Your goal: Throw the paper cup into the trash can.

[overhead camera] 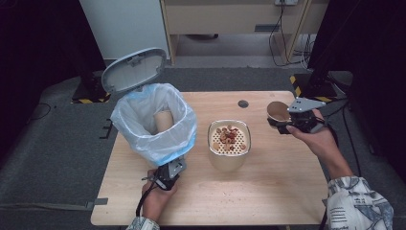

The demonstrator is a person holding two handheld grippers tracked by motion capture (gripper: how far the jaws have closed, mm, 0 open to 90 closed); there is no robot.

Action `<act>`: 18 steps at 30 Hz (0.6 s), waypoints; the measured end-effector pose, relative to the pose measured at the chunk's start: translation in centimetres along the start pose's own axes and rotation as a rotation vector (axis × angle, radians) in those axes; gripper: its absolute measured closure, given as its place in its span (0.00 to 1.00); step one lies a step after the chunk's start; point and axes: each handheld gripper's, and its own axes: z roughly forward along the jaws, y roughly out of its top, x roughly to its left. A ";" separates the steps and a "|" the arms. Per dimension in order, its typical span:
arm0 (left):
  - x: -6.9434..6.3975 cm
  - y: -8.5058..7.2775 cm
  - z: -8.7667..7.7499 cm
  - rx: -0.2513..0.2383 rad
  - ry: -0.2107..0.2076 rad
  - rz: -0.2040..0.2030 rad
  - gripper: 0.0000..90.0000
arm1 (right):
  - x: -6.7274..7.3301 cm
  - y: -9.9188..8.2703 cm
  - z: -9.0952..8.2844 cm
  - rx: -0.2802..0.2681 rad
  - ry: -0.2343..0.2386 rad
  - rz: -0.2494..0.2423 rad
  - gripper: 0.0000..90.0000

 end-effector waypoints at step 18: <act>0.0 0.0 0.0 0.001 0.003 0.004 0.99 | -0.1 1.6 -0.3 -0.015 0.070 0.073 0.37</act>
